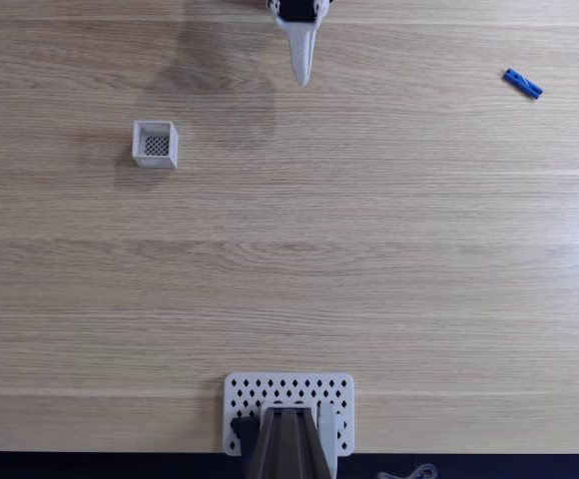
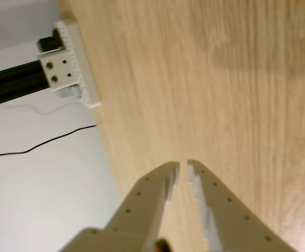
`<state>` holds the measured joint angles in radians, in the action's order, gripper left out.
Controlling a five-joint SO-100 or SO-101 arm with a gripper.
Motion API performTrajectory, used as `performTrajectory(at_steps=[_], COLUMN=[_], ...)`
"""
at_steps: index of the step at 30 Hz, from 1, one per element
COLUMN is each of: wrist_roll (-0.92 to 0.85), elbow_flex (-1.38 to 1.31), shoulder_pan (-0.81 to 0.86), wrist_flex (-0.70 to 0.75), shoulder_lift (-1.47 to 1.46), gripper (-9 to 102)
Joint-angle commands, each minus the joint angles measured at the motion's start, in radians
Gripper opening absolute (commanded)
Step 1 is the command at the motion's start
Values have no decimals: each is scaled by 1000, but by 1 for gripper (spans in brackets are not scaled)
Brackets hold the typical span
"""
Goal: Grasp a peg and put it in the crate.
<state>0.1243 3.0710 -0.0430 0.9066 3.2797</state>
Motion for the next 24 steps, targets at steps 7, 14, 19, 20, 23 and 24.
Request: performTrajectory(at_steps=[7, 14, 19, 20, 23, 24], wrist_roll=[-161, -749, -1198, -1279, -1516, -1586], elbow_flex=[-308, -449, -436, -417, -313, -267], shoulder_pan=[-48, -49, -52, -55, -123, -146], wrist_flex=[-221, -482, -773, -833, -1035, -1106], shoulder_lift=[-615, -1009, -1066, -1071, -1075, -1072], gripper=[0, -1, 0, 0, 0, 0])
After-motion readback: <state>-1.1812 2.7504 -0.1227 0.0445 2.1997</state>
